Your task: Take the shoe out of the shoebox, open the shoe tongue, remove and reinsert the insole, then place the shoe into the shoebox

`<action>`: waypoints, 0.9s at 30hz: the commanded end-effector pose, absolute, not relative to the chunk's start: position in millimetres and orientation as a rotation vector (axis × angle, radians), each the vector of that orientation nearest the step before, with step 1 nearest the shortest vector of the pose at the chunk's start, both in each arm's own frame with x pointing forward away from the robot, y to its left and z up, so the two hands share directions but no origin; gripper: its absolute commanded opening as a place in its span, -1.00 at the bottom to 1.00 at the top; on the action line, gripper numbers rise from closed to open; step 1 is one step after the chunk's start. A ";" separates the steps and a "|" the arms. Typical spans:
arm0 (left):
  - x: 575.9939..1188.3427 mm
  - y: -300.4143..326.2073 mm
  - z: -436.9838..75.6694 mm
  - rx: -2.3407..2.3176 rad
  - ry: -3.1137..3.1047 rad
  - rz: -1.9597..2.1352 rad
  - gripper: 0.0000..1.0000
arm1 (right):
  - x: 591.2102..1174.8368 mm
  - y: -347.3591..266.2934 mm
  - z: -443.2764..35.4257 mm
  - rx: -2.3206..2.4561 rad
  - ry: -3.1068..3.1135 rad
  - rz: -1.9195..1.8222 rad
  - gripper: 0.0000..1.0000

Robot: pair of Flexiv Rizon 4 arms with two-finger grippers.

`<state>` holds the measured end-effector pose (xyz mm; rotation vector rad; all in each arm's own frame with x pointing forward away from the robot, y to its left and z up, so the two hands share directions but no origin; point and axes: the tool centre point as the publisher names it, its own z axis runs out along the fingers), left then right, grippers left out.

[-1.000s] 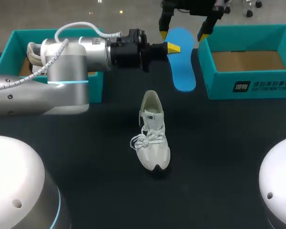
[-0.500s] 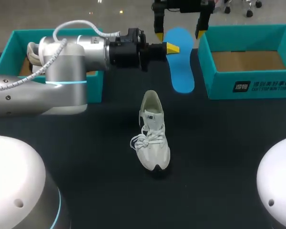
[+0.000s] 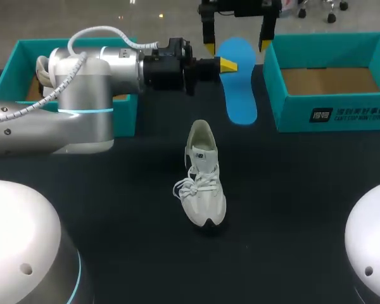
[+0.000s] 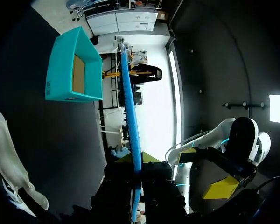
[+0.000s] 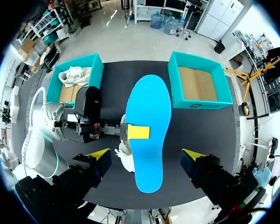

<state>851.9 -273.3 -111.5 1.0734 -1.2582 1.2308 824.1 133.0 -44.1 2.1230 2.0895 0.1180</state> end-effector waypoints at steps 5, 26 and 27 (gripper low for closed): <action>850.6 -272.9 -110.6 1.077 -1.260 1.231 -1.00 | 824.4 132.4 -44.1 2.124 2.089 0.119 1.00; 850.6 -272.9 -110.6 1.077 -1.260 1.231 -1.00 | 830.4 106.8 -43.2 2.201 2.204 0.515 1.00; 850.6 -272.9 -110.6 1.077 -1.260 1.231 -1.00 | 830.9 103.5 -42.6 2.198 2.220 0.545 1.00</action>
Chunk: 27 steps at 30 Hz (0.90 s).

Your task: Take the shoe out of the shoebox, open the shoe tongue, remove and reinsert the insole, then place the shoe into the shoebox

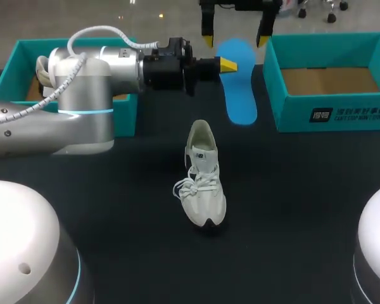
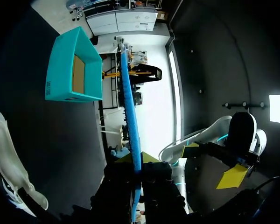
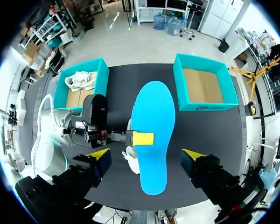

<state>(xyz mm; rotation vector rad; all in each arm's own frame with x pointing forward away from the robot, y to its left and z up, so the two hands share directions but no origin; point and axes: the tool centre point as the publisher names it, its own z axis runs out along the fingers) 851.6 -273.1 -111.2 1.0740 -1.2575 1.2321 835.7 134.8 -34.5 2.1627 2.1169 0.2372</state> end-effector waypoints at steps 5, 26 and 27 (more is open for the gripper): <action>850.6 -272.9 -110.6 1.077 -1.260 1.231 -1.00 | 834.4 89.0 -41.5 2.199 2.305 0.745 1.00; 850.6 -272.9 -110.6 1.077 -1.260 1.231 -1.00 | 838.3 68.0 -41.8 2.182 2.537 0.976 1.00; 850.6 -272.9 -110.6 1.077 -1.260 1.231 -1.00 | 838.3 68.0 -41.8 2.182 2.537 0.976 1.00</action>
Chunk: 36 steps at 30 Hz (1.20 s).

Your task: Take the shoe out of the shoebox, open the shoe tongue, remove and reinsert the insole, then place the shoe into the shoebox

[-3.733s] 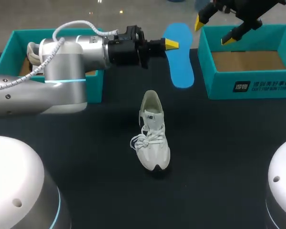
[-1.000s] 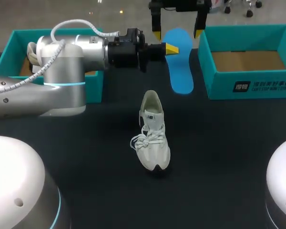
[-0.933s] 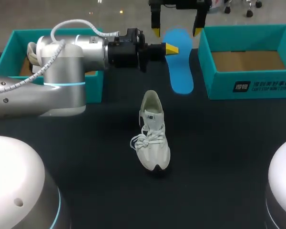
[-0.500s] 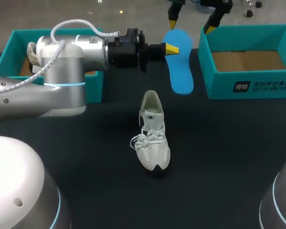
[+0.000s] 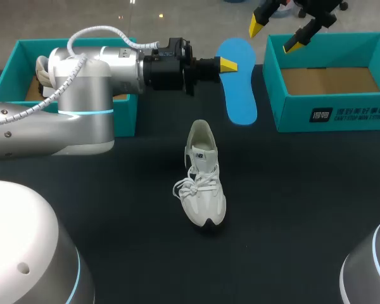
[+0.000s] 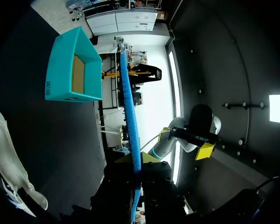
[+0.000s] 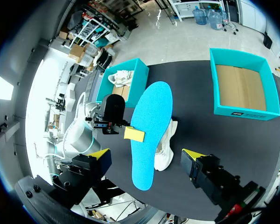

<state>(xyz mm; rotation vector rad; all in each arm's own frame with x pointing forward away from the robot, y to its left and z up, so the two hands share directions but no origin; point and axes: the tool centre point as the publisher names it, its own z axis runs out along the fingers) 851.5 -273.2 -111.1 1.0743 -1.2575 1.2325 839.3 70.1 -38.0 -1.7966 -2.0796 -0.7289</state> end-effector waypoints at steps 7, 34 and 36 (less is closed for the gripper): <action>850.6 -272.9 -110.6 1.077 -1.260 1.231 -1.00 | 837.3 64.2 -44.5 -1.716 -1.990 -0.823 1.00; 850.6 -272.9 -110.6 1.077 -1.260 1.231 -1.00 | 845.2 15.4 -92.8 -1.421 -1.559 -1.198 1.00; 850.6 -272.9 -110.6 1.077 -1.260 1.231 -1.00 | 845.0 15.0 -96.8 -1.412 -1.565 -1.198 1.00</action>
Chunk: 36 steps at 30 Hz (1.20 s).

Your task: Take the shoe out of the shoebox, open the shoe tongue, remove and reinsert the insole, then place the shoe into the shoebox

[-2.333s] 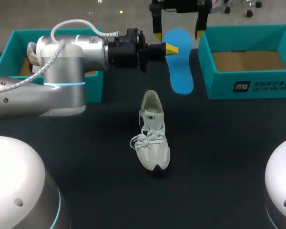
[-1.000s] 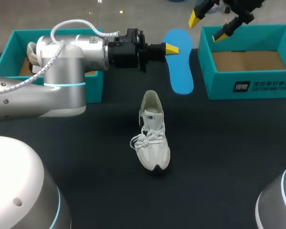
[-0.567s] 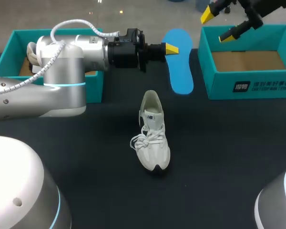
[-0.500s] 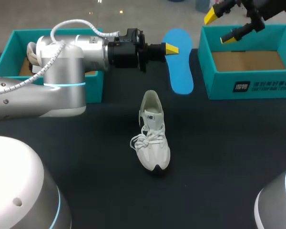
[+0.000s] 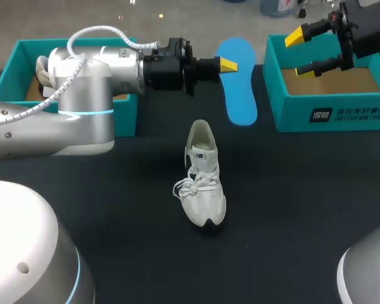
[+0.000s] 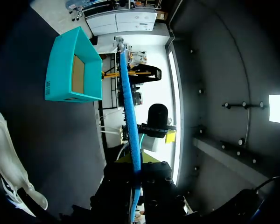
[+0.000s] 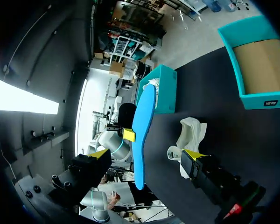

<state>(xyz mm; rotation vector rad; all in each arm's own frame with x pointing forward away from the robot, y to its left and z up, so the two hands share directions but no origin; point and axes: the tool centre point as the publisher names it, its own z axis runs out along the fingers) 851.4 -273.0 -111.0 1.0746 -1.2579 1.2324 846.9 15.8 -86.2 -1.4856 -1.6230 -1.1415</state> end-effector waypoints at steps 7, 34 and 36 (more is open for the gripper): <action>850.6 -272.9 -110.6 1.077 -1.260 1.231 -1.00 | 845.3 10.9 -103.2 -1.403 -1.549 -1.198 1.00; 853.2 -272.3 -127.1 0.711 -1.578 1.600 -1.00 | 845.8 10.4 -103.2 -1.407 -1.538 -1.191 1.00; 858.3 -273.4 -129.8 0.736 -1.643 1.677 -1.00 | 845.8 10.4 -103.2 -1.407 -1.538 -1.191 1.00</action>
